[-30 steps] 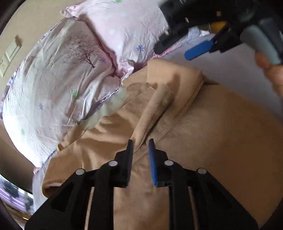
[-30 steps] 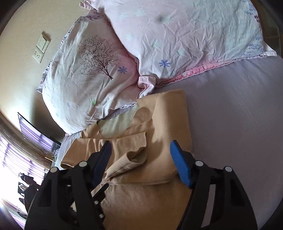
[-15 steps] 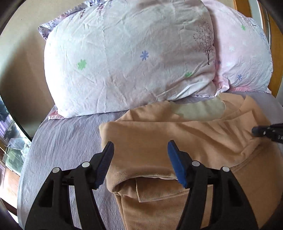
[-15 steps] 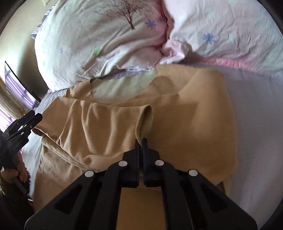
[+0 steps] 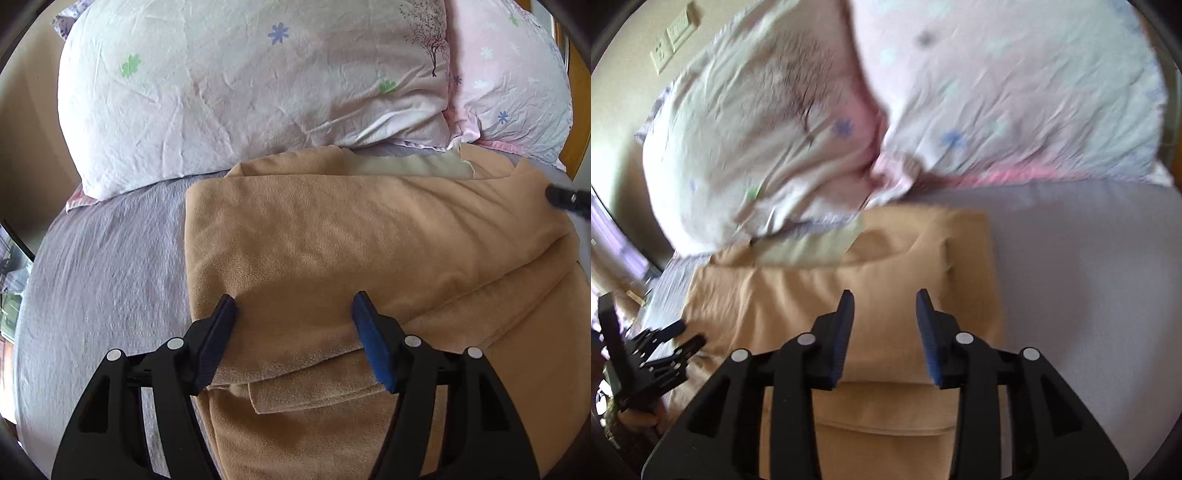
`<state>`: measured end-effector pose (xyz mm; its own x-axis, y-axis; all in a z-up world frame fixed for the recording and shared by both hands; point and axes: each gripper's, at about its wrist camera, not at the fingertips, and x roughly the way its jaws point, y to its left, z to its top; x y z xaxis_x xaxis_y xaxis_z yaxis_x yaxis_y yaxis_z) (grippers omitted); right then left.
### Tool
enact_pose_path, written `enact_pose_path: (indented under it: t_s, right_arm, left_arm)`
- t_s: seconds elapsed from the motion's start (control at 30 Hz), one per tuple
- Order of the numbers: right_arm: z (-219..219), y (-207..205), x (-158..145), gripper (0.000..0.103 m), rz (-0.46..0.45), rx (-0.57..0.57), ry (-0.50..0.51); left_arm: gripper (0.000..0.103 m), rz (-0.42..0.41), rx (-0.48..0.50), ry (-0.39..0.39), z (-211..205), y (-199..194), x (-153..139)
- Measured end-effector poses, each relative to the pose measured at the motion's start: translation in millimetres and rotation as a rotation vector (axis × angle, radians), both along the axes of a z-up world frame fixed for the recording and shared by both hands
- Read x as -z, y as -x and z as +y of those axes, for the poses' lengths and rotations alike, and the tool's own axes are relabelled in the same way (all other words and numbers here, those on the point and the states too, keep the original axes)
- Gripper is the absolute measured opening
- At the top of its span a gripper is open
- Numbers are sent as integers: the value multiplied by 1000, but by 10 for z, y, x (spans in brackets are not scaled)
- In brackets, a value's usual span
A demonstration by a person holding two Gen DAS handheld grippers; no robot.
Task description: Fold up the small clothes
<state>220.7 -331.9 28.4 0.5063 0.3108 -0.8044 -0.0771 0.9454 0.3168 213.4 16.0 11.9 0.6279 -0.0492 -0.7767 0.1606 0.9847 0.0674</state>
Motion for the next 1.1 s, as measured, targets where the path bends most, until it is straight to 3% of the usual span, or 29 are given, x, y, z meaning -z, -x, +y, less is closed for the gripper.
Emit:
enact_pose_path:
  t_s: [0.13, 0.2, 0.23, 0.3, 0.47, 0.57, 0.67, 0.77, 0.9, 0.97, 1.0, 1.03, 1.07, 1.1]
  right_arm:
    - [-108, 66, 31, 48, 9, -5, -64]
    - [-203, 326, -103, 51, -2, -49, -171]
    - [-211, 522, -197, 54, -28, -99, -212]
    - [-263, 975, -374, 74, -81, -218, -270]
    - [-636, 2305, -491, 90, -136, -451, -355]
    - [-940, 2964, -331, 93, -77, -467, -394]
    - [-1189, 3294, -52, 93, 16, -373, -409]
    - [-1262, 3262, 263, 93, 92, -302, -430]
    - [-1094, 3029, 591, 92, 125, -325, -523]
    - [-1046, 2976, 716, 85, 131, -326, -567]
    - [-1024, 2951, 784, 68, 135, -328, -600]
    - [-1009, 2946, 838, 54, 141, -335, -630]
    - [-990, 2947, 882, 21, 143, -343, -656]
    - [-983, 2966, 879, 8, 140, -351, -671]
  left_arm:
    - [65, 9, 2, 44, 87, 84, -70]
    - [65, -14, 47, 115, 165, 355, -224]
    - [65, -34, 84, 156, 216, 570, -328]
    - [66, -64, 159, 226, 311, 1012, -489]
    - [74, -41, 358, 435, 696, 2241, -596]
    - [80, -3, 378, 507, 957, 2843, -434]
    - [80, 74, 332, 532, 1158, 3156, -98]
    - [80, 131, 305, 570, 1148, 3186, 202]
    - [80, 166, 308, 603, 930, 3002, 440]
    - [76, 192, 286, 629, 842, 2881, 538]
    - [71, 210, 274, 650, 819, 2827, 593]
    - [57, 239, 258, 676, 801, 2769, 659]
    - [36, 270, 247, 708, 800, 2731, 719]
    - [22, 296, 239, 739, 811, 2717, 754]
